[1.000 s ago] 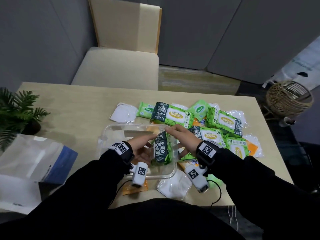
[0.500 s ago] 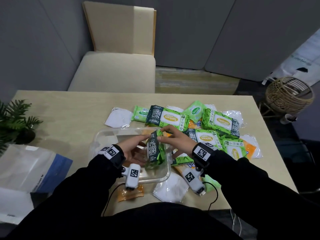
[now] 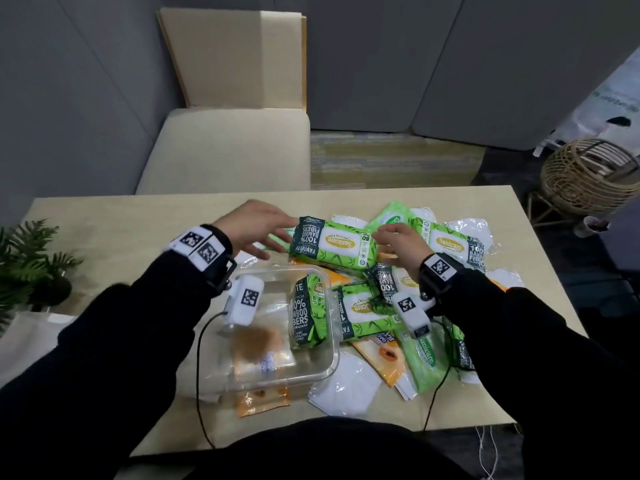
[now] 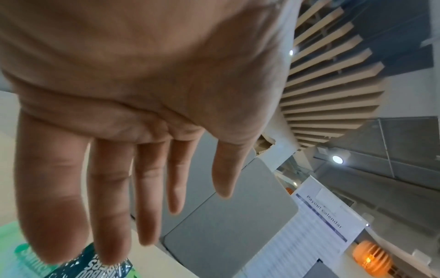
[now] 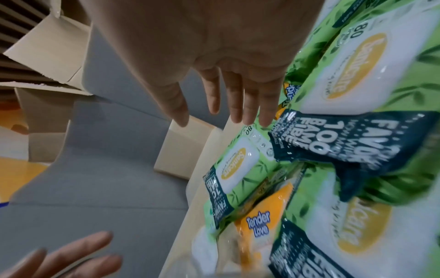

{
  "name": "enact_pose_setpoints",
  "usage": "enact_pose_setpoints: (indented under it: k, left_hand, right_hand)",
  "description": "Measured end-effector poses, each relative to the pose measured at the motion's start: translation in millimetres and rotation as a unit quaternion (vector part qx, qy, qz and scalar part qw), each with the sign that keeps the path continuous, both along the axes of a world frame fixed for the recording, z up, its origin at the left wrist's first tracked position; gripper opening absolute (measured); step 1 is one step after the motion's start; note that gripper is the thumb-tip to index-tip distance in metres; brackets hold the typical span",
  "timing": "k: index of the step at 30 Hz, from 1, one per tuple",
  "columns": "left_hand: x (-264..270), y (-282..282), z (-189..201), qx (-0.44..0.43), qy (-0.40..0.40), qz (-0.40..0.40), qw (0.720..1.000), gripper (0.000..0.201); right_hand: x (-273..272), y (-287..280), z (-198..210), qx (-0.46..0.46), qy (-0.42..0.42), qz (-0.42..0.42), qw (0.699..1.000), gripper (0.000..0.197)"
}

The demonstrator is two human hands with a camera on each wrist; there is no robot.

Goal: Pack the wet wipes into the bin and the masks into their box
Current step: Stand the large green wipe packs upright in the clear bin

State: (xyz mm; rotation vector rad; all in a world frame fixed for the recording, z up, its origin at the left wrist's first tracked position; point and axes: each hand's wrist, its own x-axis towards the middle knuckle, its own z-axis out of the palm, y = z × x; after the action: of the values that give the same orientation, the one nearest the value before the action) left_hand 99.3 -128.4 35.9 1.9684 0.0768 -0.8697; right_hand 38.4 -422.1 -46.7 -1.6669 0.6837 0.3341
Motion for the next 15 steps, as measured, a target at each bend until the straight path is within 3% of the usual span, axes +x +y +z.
enact_pose_setpoints:
  k: [4,8,10,13,15]
  left_hand:
    - [45.0,-19.9,-18.1,0.061,0.054,0.001,0.997,0.039]
    - [71.6,-34.9,-50.0,0.115,0.095,0.009,0.989,0.059]
    - [76.9,-43.9,-63.0,0.169,0.092,-0.031,0.981,0.066]
    - [81.1,-56.4,-82.0,0.209,0.096,-0.099,0.968,0.065]
    - [84.5,-62.5,-94.8,0.196,0.123,-0.099,0.968,0.057]
  right_hand:
    - [30.3,-4.9,-14.0,-0.053,0.017,-0.051,0.997,0.056]
    - [47.7,-6.1,-25.5,-0.149,0.103,0.049,0.982,0.031]
    - [54.8,-9.1,-44.9,-0.165,0.147,0.095,0.971,0.030]
    - [63.9,-10.3,-66.8,-0.156,0.165,0.094,0.969,0.031]
    - [63.8,-5.5,-57.6,-0.155,0.167,0.098,0.969,0.034]
